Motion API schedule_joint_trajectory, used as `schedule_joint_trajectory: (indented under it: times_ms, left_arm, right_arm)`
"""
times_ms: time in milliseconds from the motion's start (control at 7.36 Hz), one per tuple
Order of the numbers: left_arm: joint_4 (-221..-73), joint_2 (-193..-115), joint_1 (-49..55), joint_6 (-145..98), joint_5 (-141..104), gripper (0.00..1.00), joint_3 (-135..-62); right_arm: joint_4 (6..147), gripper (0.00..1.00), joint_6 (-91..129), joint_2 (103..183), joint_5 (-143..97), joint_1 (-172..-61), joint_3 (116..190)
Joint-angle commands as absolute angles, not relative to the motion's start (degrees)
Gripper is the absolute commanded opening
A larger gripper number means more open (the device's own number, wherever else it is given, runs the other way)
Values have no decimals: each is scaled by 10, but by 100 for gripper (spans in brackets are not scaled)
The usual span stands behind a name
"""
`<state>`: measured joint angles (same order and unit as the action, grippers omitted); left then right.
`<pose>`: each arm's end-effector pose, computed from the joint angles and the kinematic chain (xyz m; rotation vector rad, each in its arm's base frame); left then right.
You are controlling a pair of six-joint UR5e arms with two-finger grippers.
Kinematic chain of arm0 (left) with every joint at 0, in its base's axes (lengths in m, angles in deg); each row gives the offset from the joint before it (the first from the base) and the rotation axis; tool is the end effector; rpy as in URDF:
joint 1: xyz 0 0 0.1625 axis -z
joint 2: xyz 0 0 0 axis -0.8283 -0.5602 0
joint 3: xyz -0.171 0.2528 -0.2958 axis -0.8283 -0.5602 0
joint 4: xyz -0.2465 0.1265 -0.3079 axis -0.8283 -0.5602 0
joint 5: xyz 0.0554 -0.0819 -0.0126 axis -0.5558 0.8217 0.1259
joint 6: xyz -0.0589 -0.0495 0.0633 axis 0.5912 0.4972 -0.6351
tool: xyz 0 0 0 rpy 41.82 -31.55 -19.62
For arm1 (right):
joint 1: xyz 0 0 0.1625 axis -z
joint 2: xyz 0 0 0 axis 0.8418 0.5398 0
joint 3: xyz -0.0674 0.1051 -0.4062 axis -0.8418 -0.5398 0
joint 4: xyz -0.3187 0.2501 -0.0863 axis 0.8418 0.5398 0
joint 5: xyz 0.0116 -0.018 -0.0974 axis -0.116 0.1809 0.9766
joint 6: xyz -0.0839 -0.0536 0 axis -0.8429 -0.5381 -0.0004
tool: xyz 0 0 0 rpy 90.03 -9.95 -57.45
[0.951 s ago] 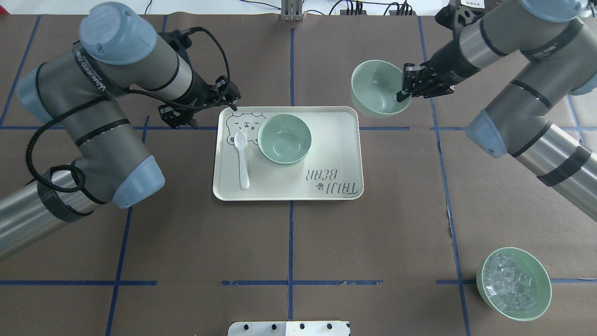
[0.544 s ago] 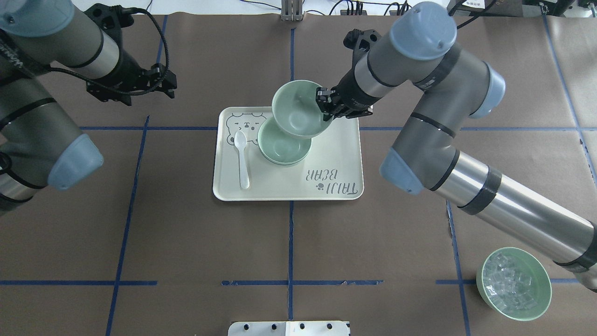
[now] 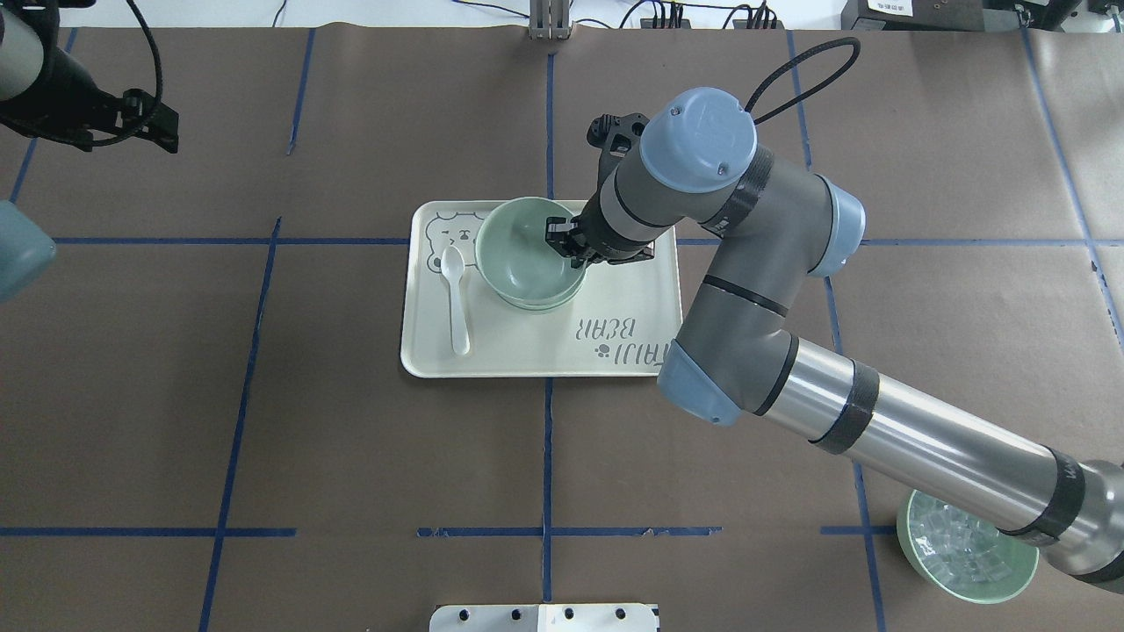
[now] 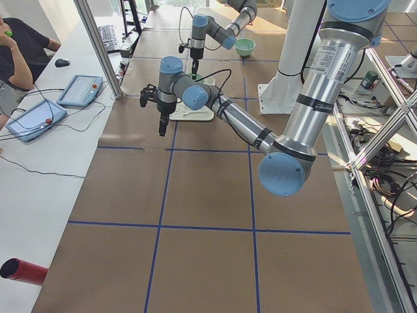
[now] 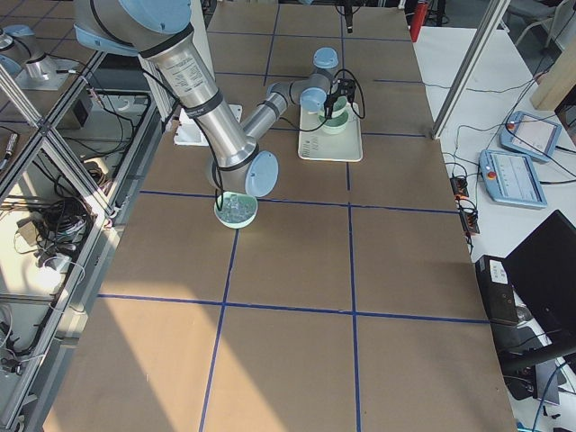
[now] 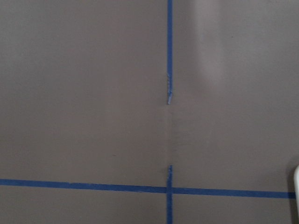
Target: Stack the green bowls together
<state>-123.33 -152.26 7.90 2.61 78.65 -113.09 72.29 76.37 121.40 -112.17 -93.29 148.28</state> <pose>0.1837 -0.5683 0.3617 0.2480 0.7380 -0.0832 -0.5230 -0.4974 0.1973 0.1107 -1.0374 0.1214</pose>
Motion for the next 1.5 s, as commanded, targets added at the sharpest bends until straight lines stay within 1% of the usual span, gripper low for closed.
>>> schedule_joint_trajectory:
  times_ms: [0,408,951,1087,1359]
  left_arm:
    - [-1235,-1498,116,-46,797,100,-1124]
    - [-1253,-1475,122,-56,797,100,-1123]
    - [-1253,-1466,131,-71,797,100,-1122]
    - [-1253,-1465,143,-87,798,100,-1120]
    - [-1253,-1465,147,-88,797,100,-1119]
  right_arm:
    - [730,0,764,1211,-1119,-931,1479]
    - [732,0,764,1203,-1105,-935,1477]
    - [729,0,764,1202,-1102,-940,1469]
    - [728,99,764,1202,-1098,-939,1469]
    - [729,100,771,1200,-1095,-940,1469]
